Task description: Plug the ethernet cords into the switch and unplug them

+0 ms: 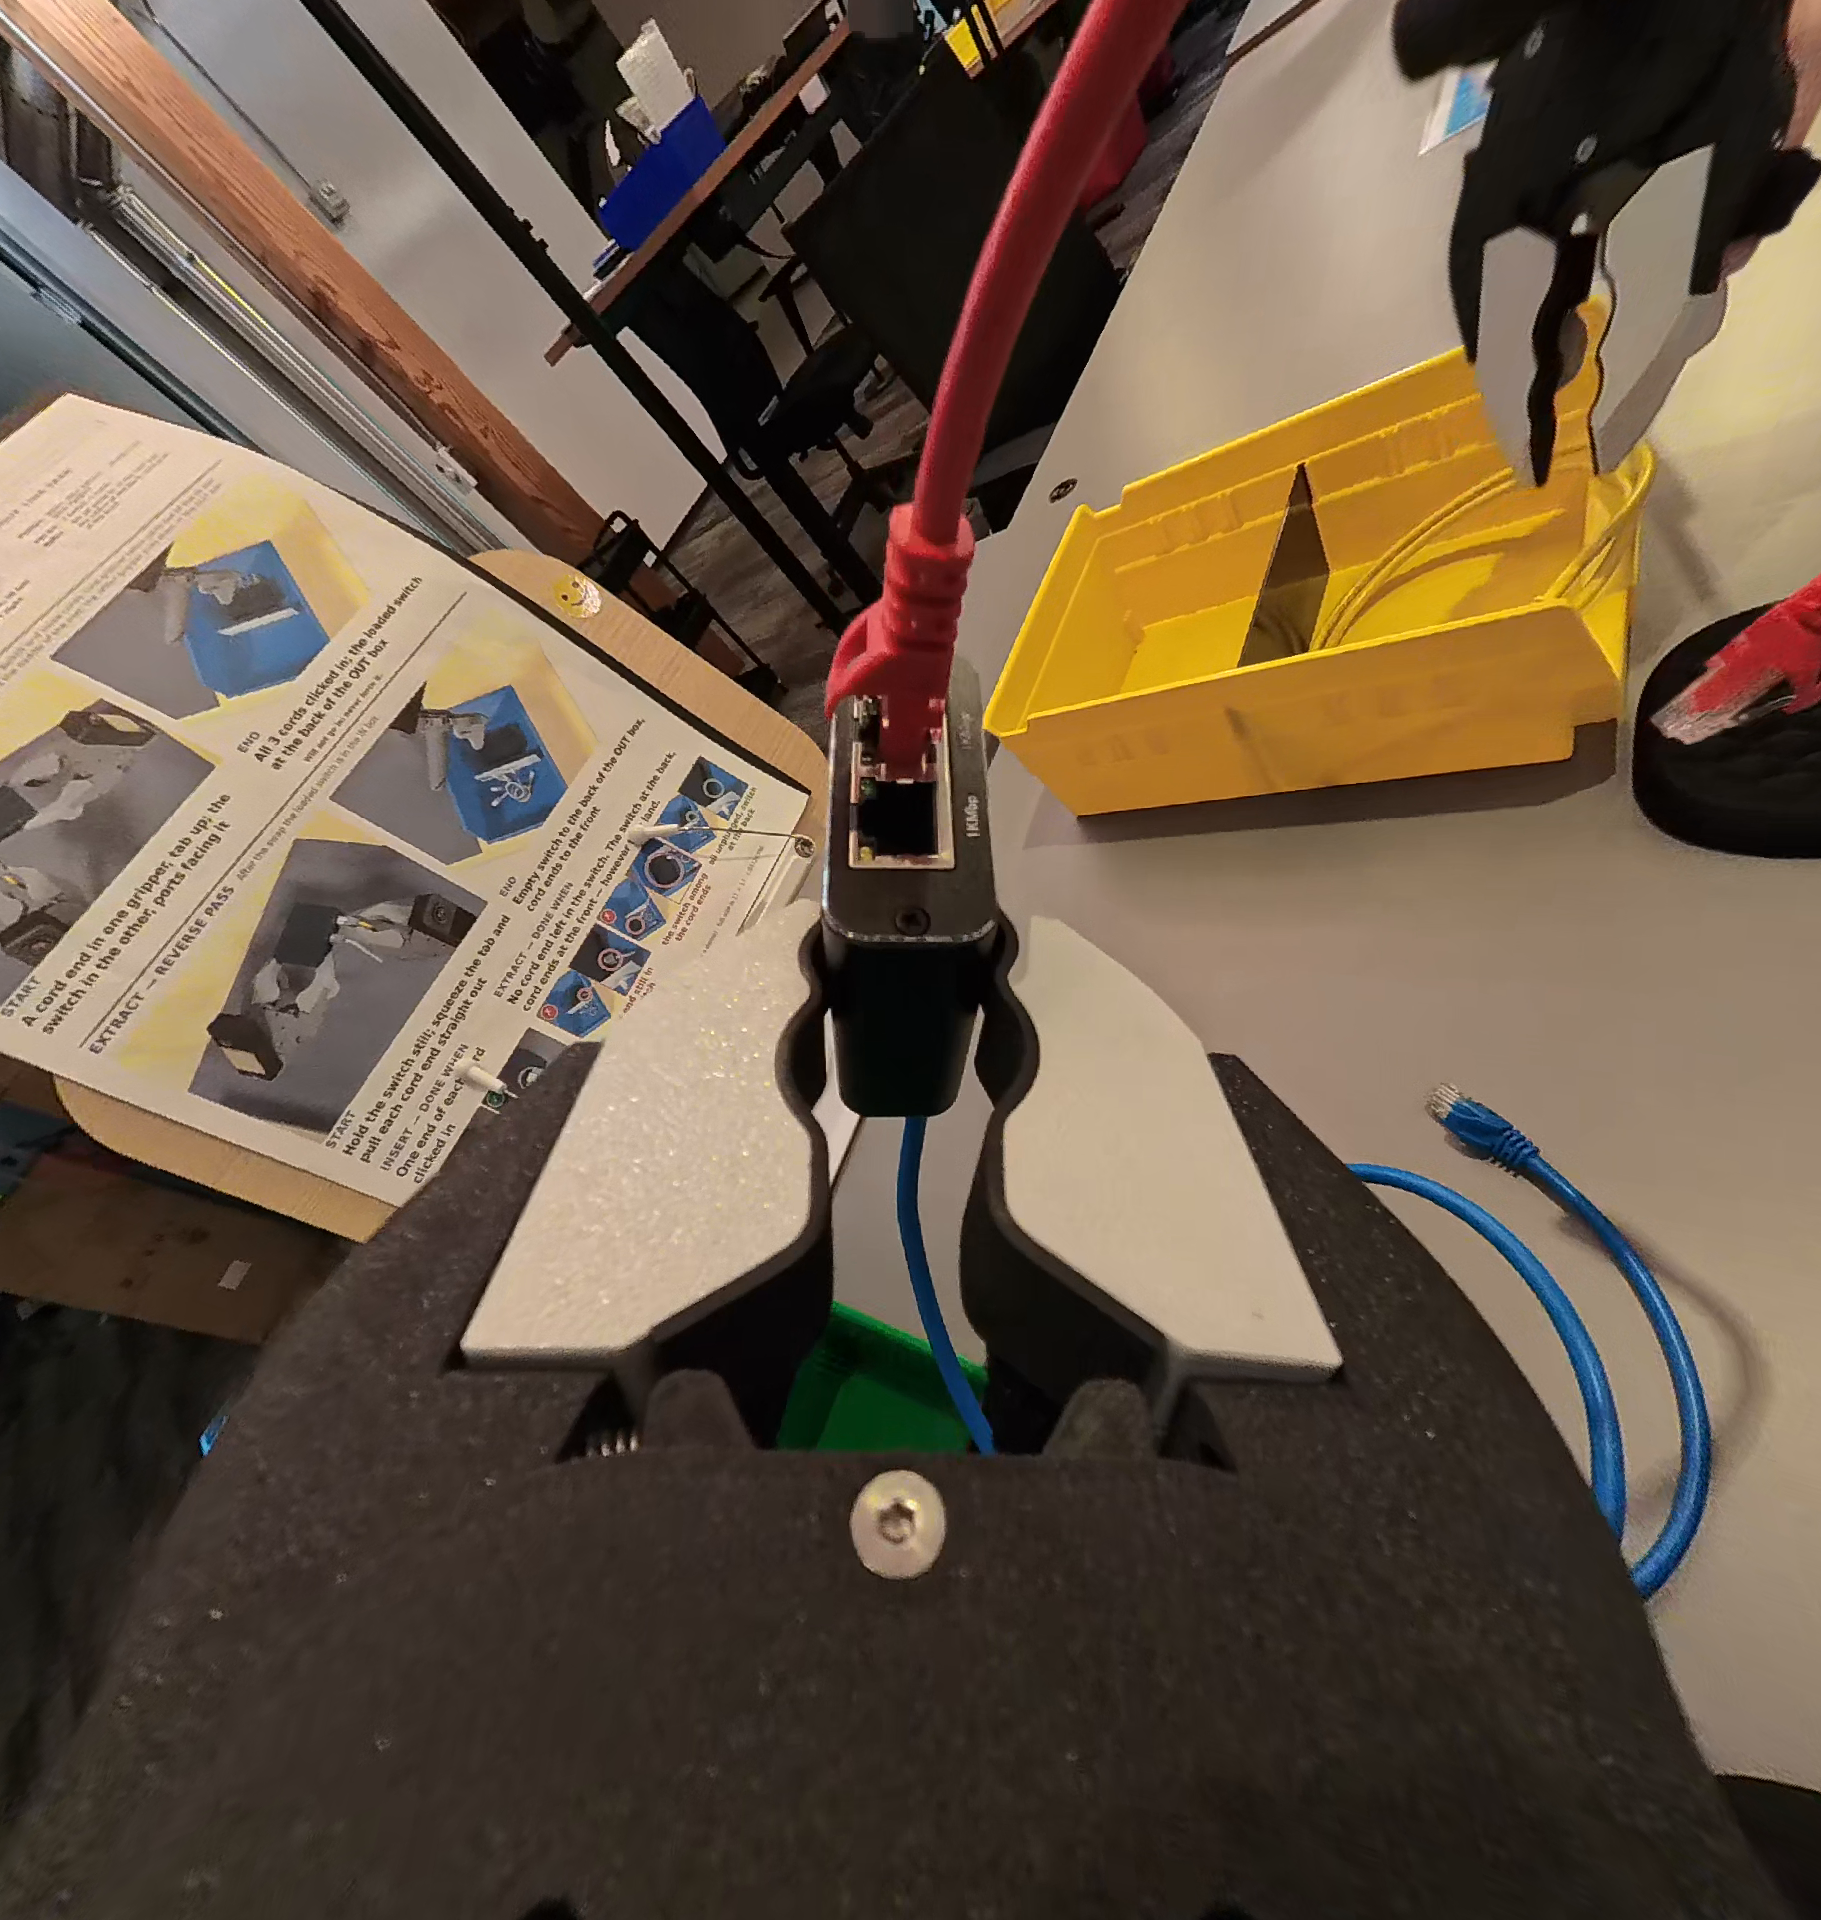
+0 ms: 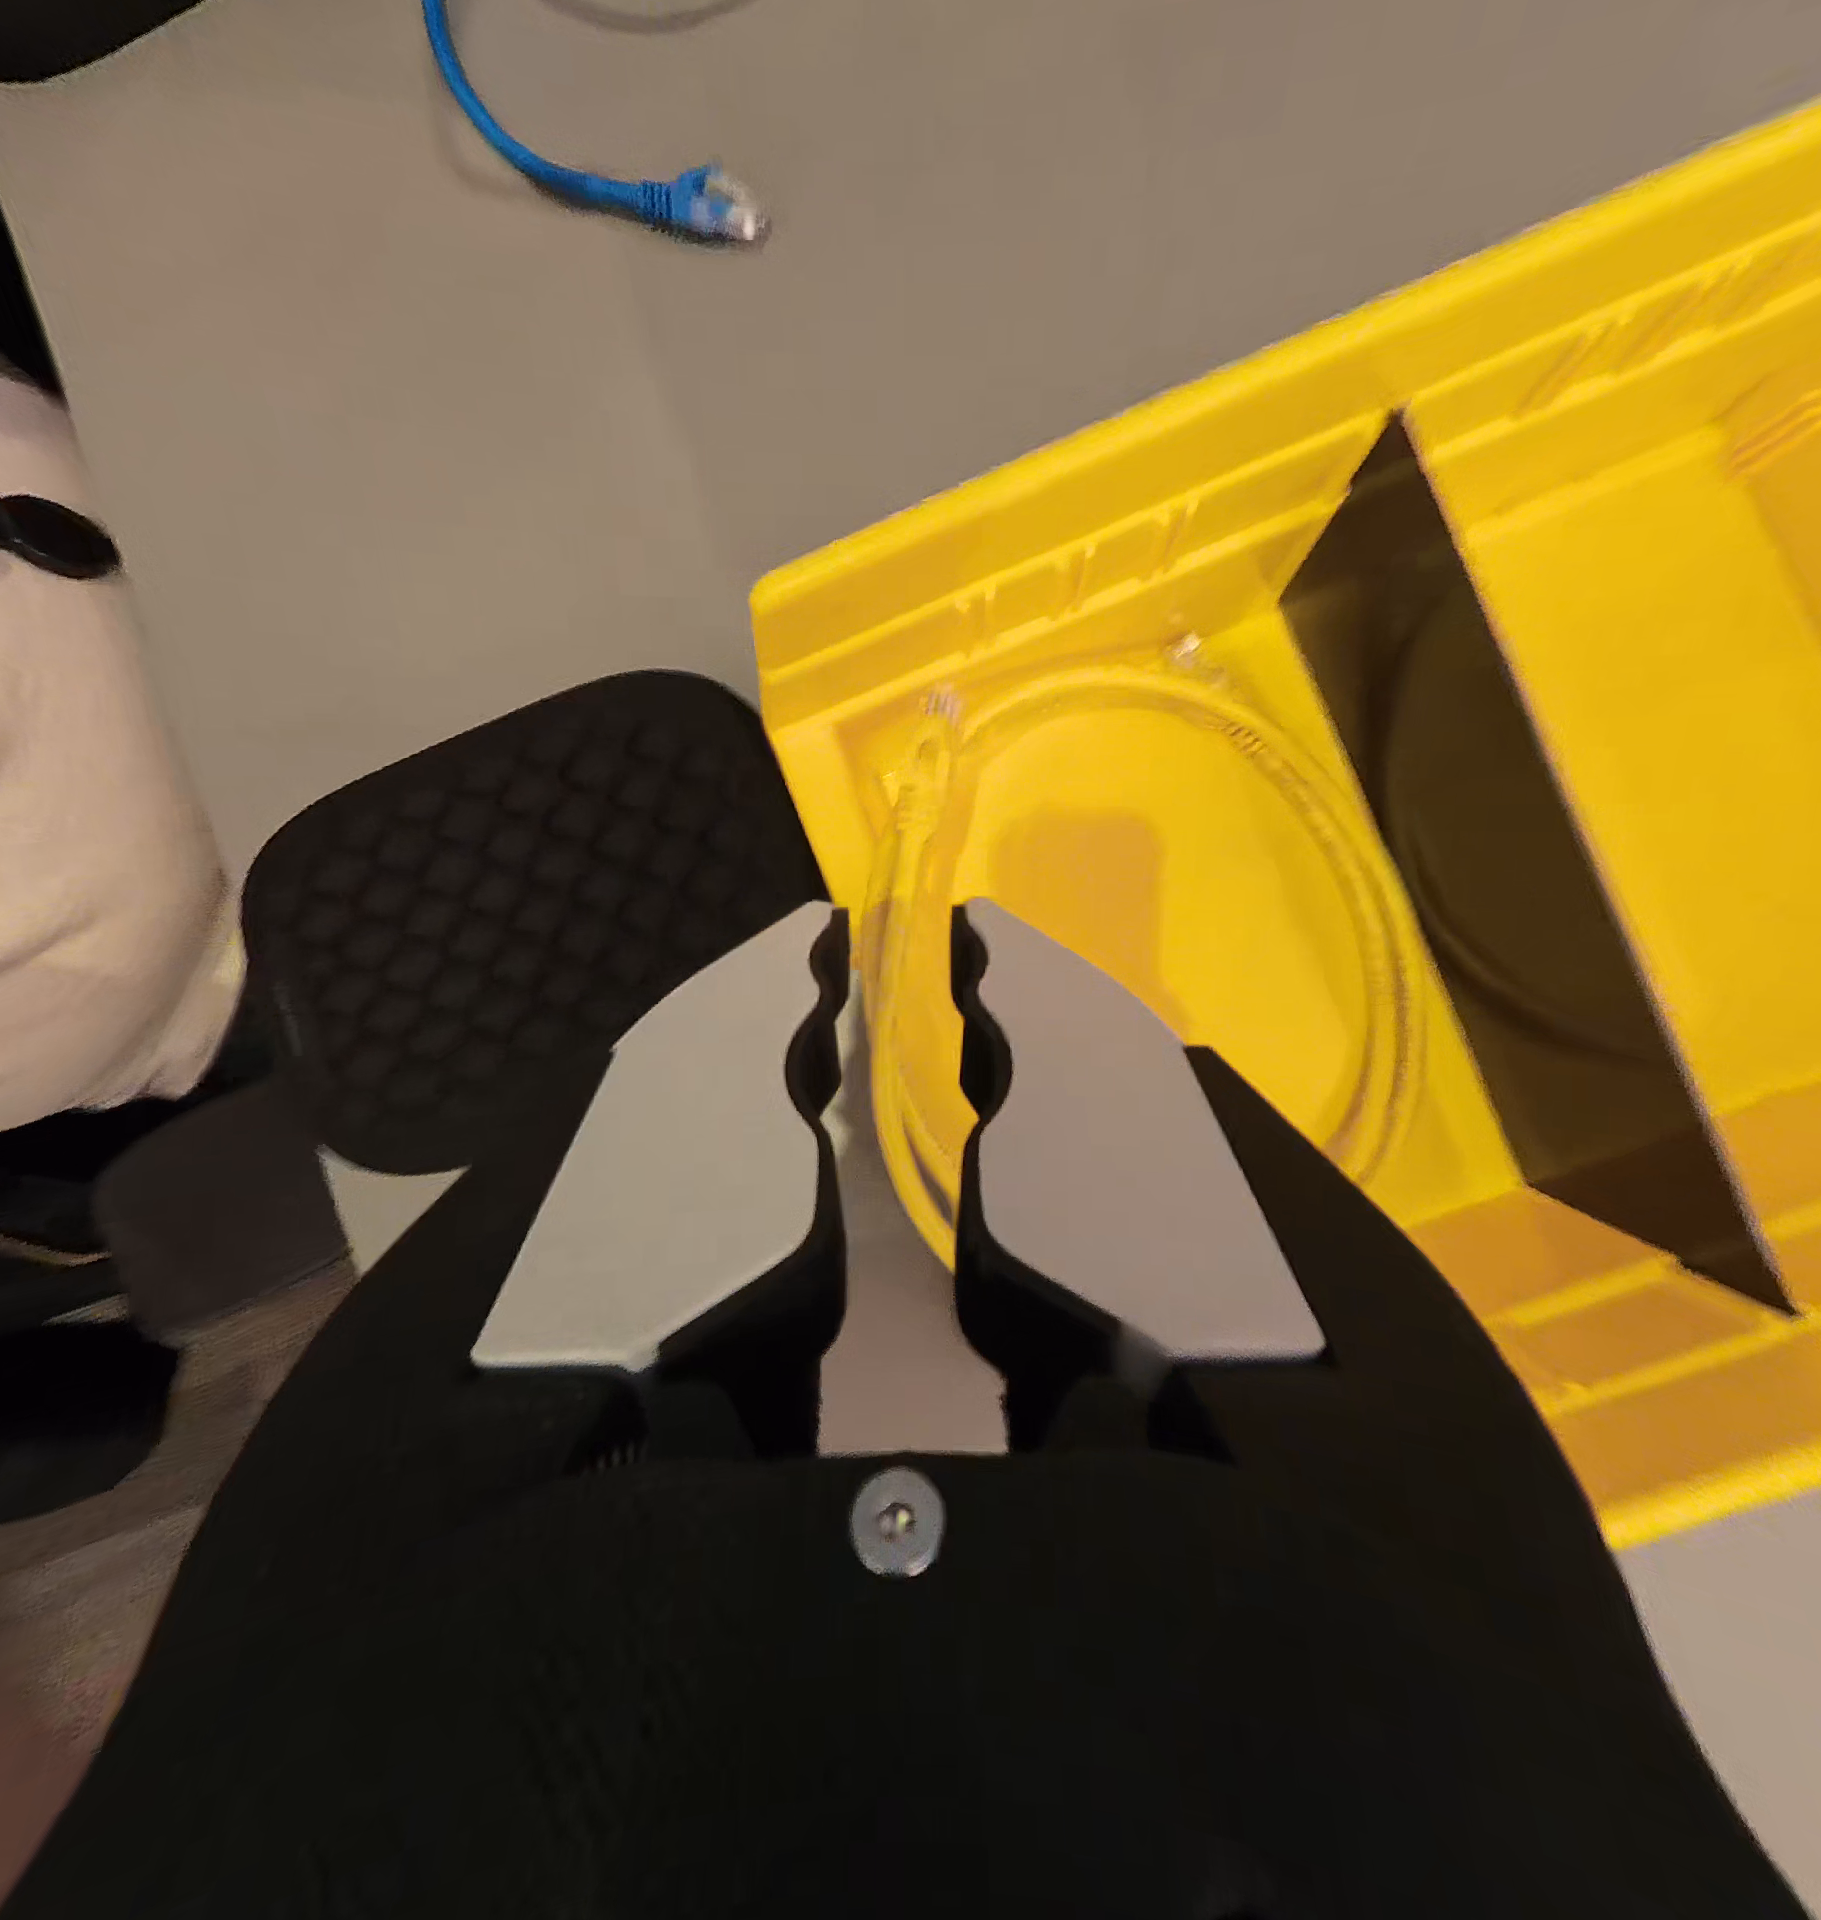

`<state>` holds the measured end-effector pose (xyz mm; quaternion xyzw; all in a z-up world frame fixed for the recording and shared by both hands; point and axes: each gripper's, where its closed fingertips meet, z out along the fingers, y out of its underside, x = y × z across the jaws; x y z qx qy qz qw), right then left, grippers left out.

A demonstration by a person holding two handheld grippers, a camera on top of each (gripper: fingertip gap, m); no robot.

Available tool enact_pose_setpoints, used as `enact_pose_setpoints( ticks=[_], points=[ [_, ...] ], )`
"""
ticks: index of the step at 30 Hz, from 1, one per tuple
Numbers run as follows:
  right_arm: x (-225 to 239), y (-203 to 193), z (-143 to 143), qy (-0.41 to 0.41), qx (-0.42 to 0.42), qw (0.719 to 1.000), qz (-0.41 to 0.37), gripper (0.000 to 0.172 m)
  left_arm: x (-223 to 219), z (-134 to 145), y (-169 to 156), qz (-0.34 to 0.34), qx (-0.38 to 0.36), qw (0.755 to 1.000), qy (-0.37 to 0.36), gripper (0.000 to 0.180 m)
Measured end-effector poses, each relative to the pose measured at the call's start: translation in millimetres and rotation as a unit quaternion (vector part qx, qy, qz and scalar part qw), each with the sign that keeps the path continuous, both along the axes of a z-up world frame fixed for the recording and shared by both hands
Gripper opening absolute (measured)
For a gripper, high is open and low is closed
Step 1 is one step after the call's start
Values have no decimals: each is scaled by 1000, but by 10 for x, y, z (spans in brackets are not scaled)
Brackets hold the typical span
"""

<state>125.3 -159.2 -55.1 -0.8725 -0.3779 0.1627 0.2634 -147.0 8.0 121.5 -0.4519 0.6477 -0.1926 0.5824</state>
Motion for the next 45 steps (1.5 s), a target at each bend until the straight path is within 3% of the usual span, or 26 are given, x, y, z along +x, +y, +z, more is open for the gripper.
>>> enact_pose_setpoints(
  ticks=[4, 8, 11, 13, 20, 25, 39, 45],
  points=[
    [-244, 239, 566, -7, 171, 985, -9, 20, 55, -61, 35, 10, 17, 1000, 15, 24],
    [-947, 463, 1507, 27, 374, 927, -4, 19, 162, -186, 99, 32, 61, 996, 49, 24],
    [-1438, 589, 1811, -44, 470, 881, 39, 22, 296, -305, 76, 23, 91, 993, 72, 24],
    [-1586, 774, 1796, -109, 495, 860, 53, 23, 393, -377, 32, 11, 106, 991, 83, 24],
    [-2015, 1156, 1590, -157, 516, 832, 129, 34, 619, -555, -70, -4, 148, 982, 117, 24],
    [-2049, 1302, 1483, -223, 522, 810, 147, 22, 662, -566, -126, -16, 150, 981, 117, 24],
    [-2073, 1226, 1440, -229, 493, 825, 157, 13, 660, -610, -198, -30, 158, 978, 135, 24],
    [-2028, 1151, 1492, -225, 512, 814, 152, 13, 741, -522, -247, -41, 185, 978, 82, 31]
  ],
)
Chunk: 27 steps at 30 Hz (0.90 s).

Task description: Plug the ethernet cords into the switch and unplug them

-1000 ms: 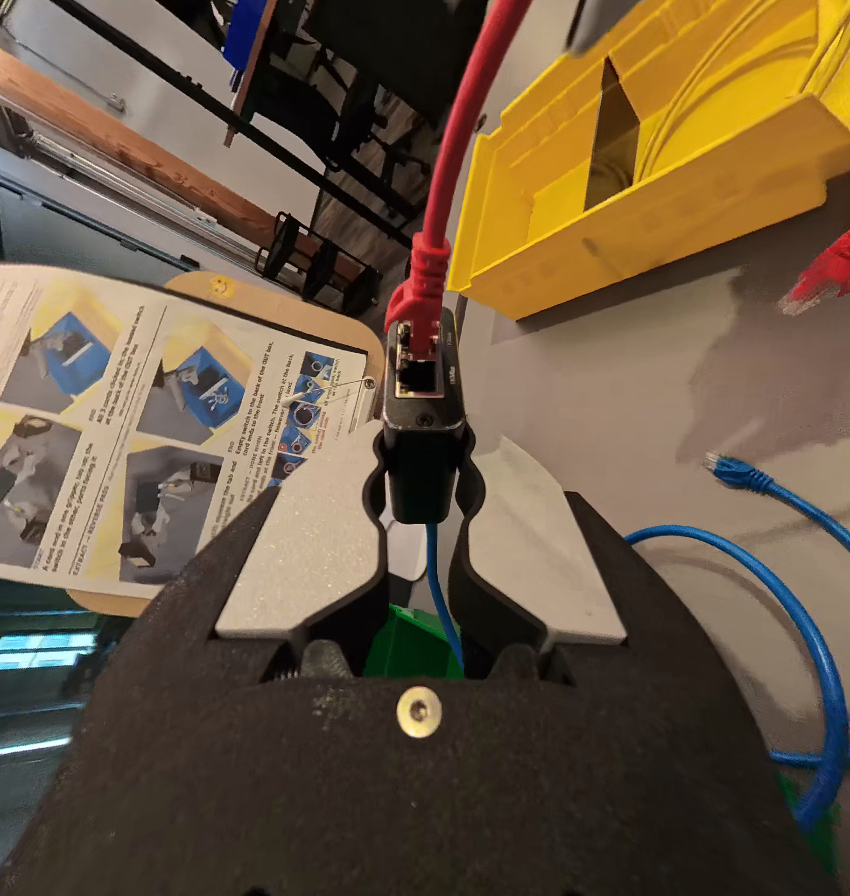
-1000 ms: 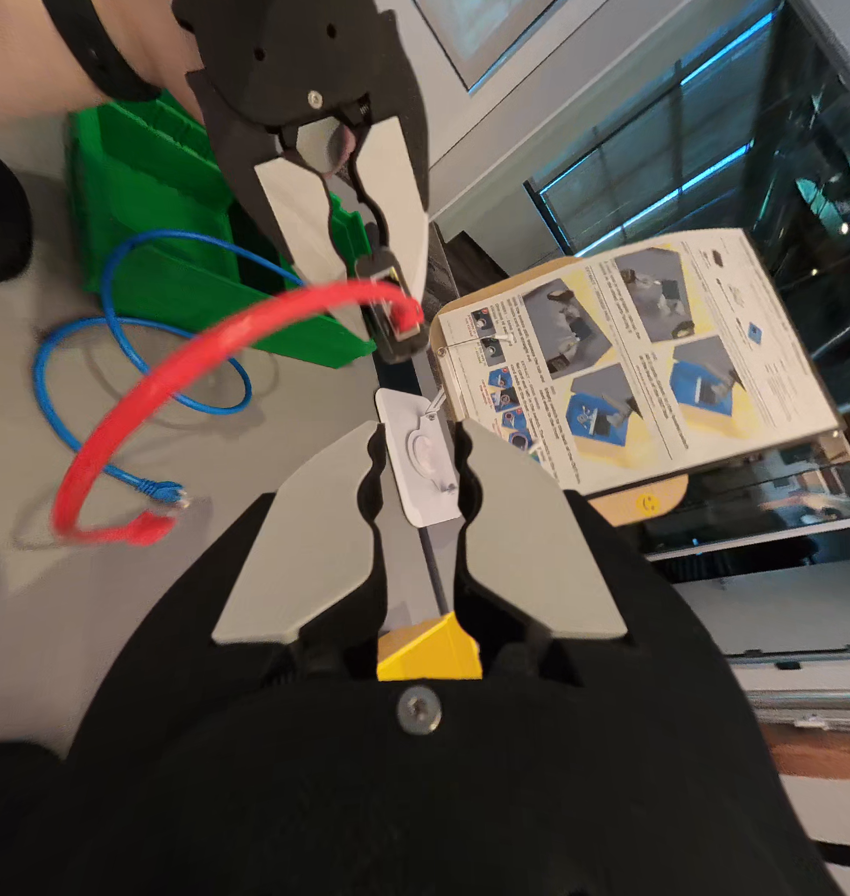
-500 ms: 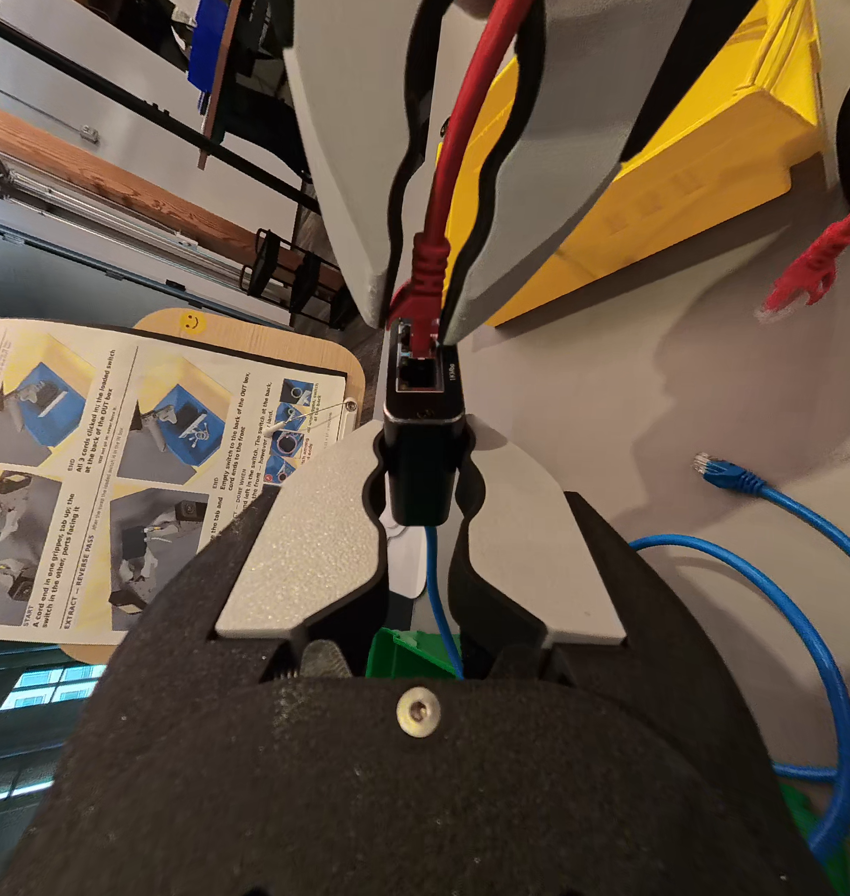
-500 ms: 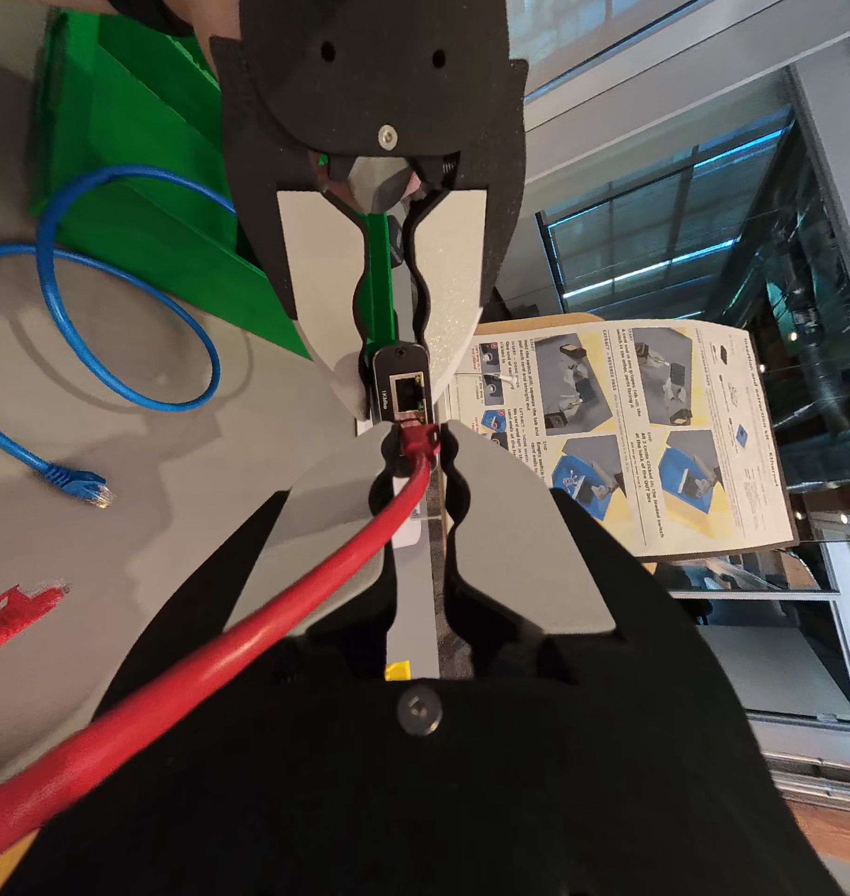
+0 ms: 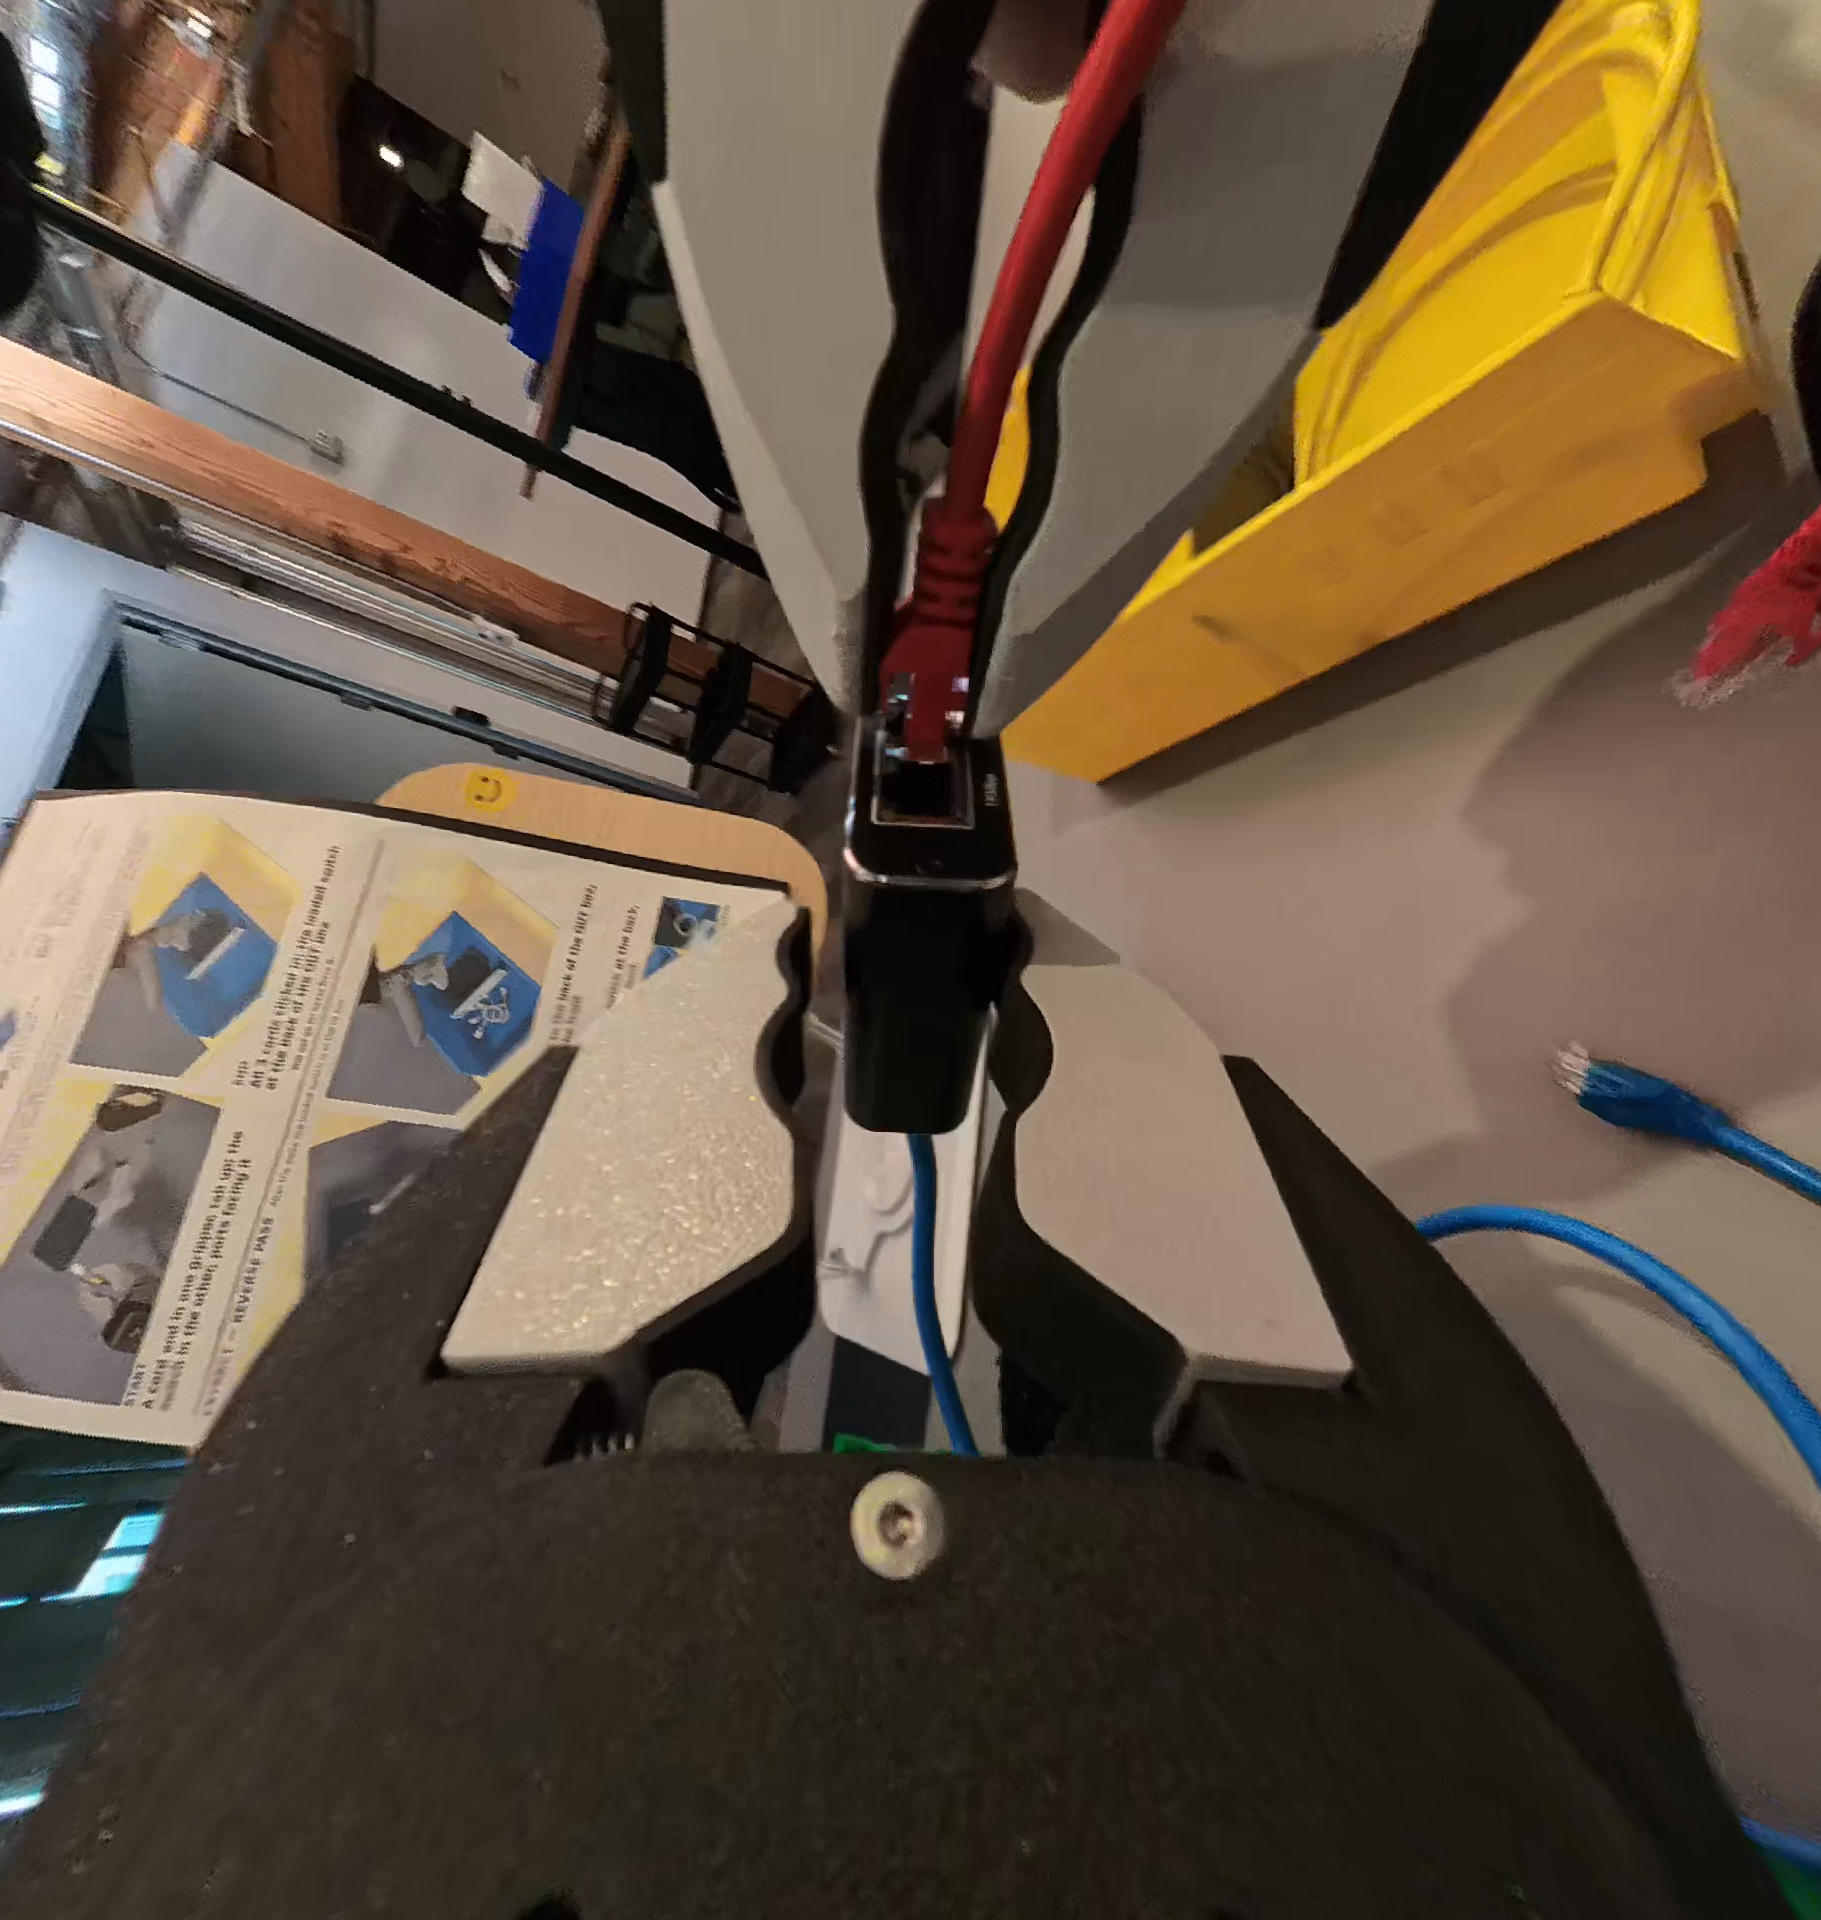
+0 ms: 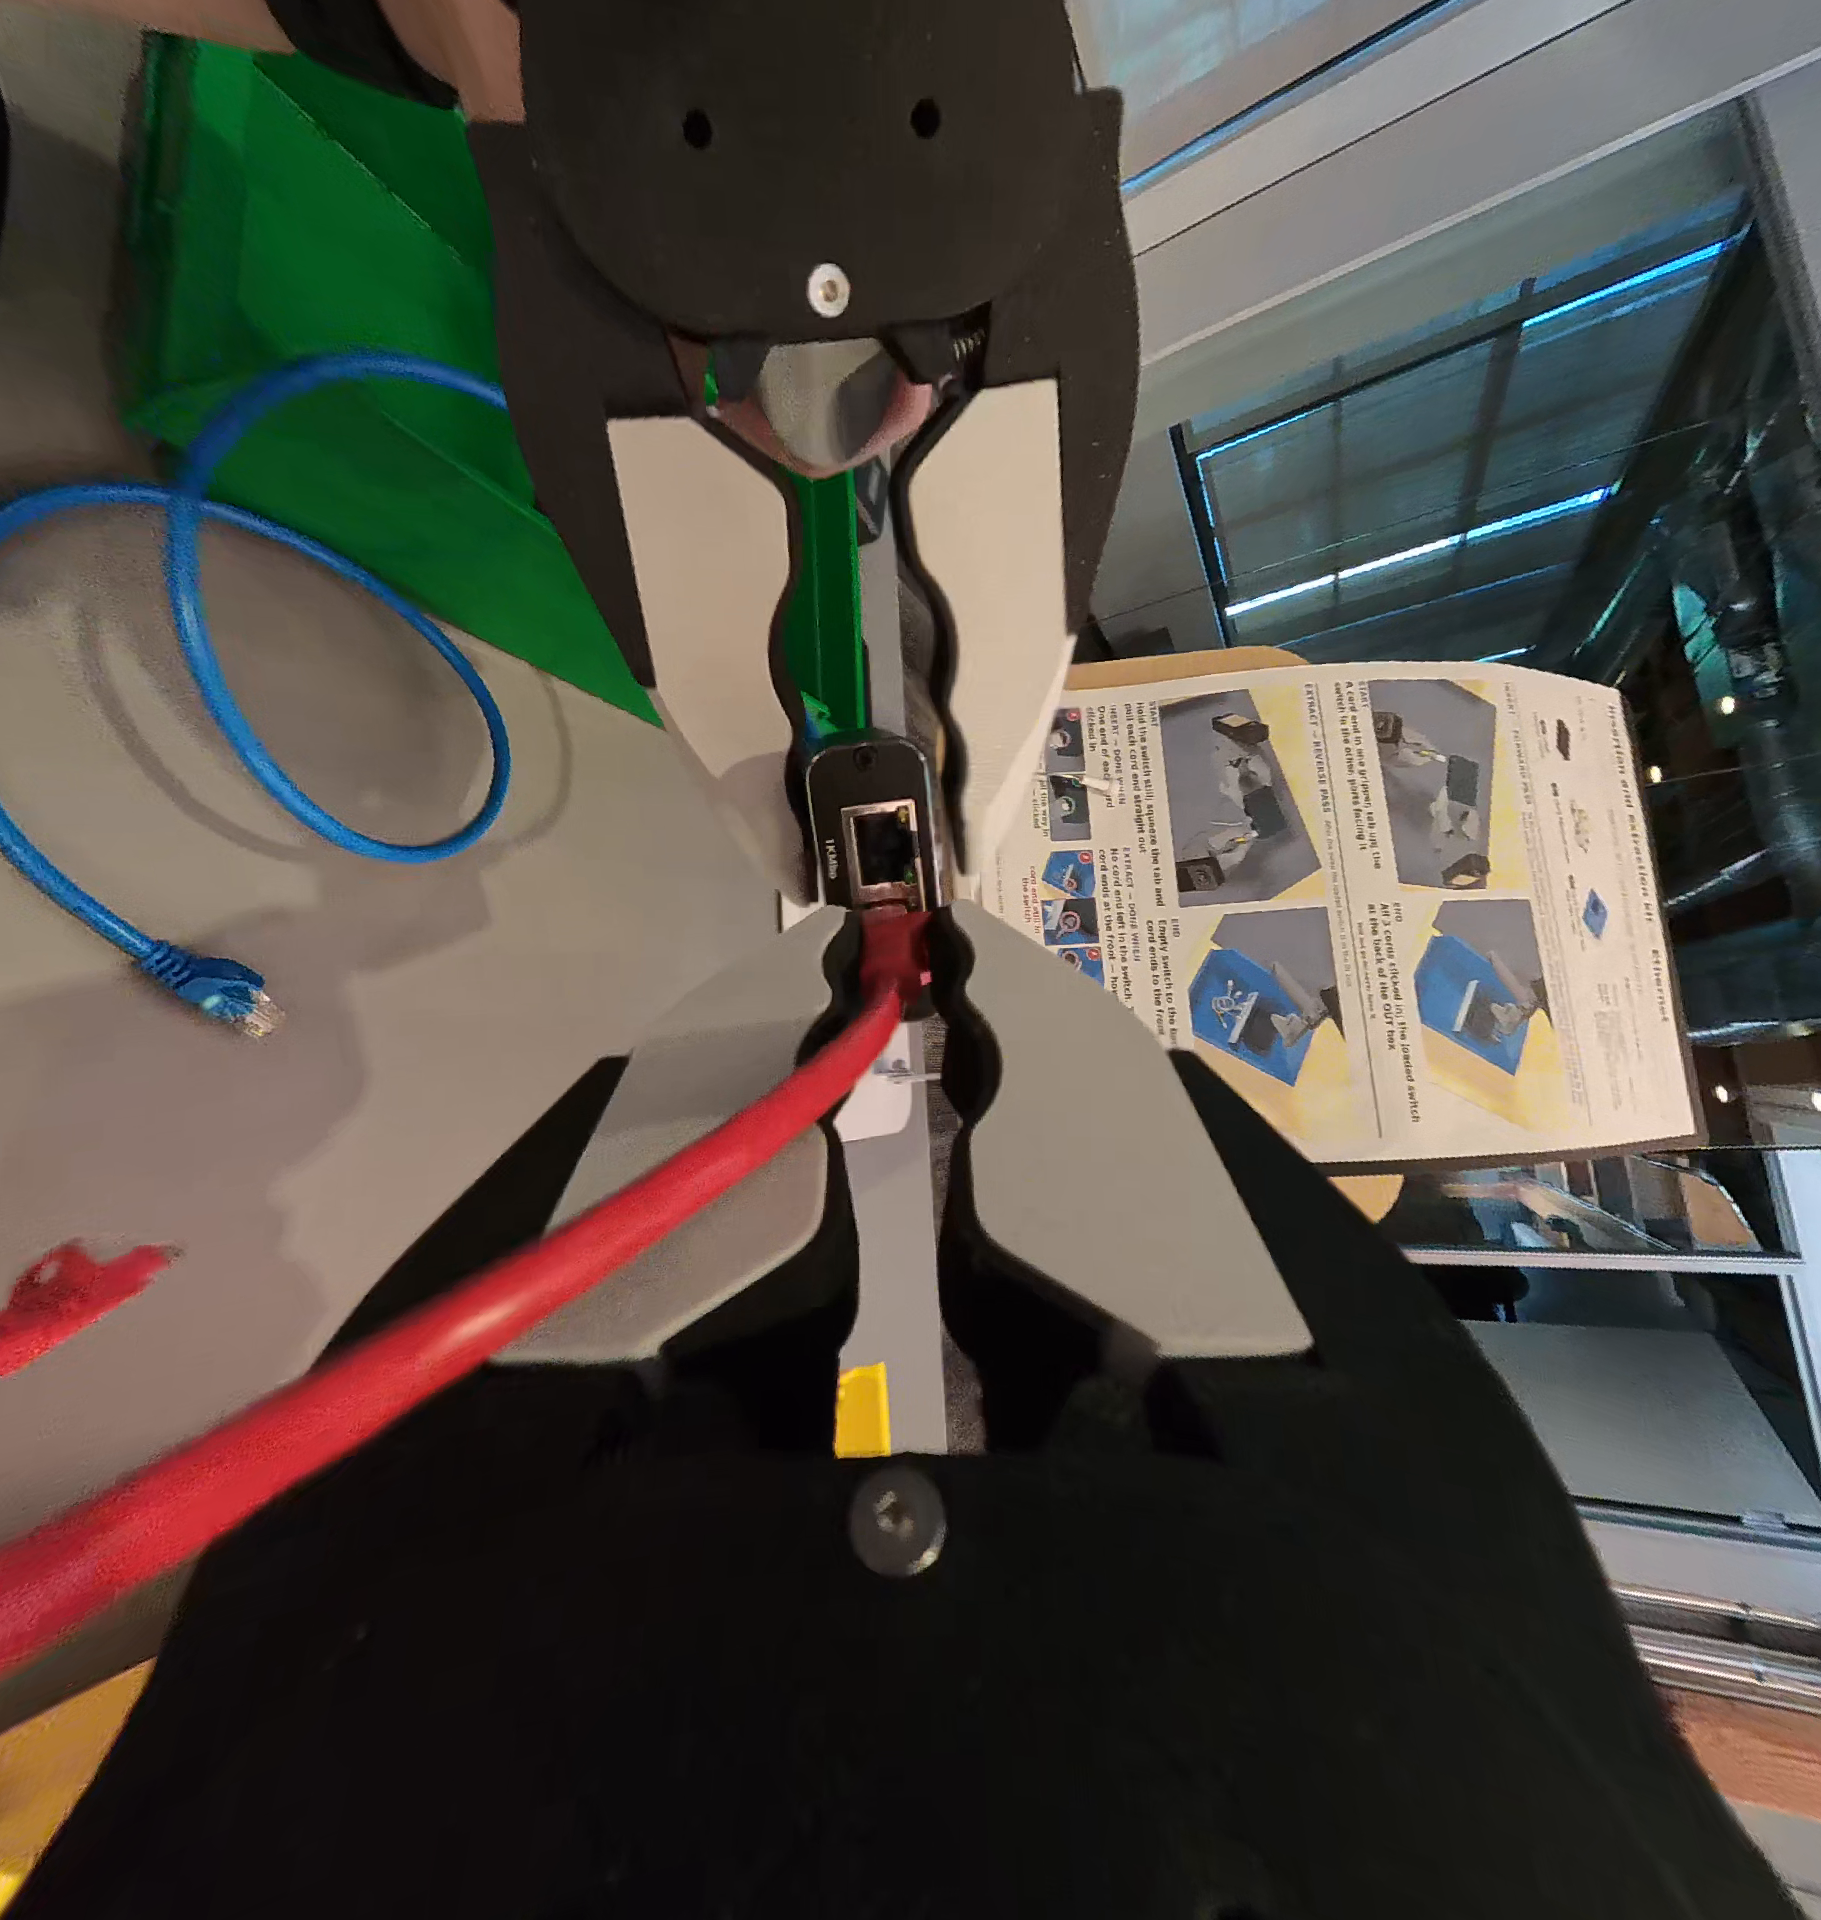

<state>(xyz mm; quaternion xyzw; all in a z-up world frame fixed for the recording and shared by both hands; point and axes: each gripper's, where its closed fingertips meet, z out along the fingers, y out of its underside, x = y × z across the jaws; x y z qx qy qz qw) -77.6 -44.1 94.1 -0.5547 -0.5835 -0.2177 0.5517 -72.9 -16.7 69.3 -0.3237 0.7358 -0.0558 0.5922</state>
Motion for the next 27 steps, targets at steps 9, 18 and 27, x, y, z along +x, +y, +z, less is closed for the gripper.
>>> enact_pose_setpoints(
  ticks=[9, 18, 27],
  points=[
    [53, -49, -20, 0, 5, 1000, -4, 13, 221, -44, 16, 7, 46, 998, -34, 26],
    [125, -52, -66, -2, -40, 999, -21, 13, 254, -2, 35, 29, 84, 995, -43, 27],
    [233, 4, -331, 17, -183, 982, -39, 14, 325, -271, 119, 24, 49, 998, 15, 27]
  ],
)
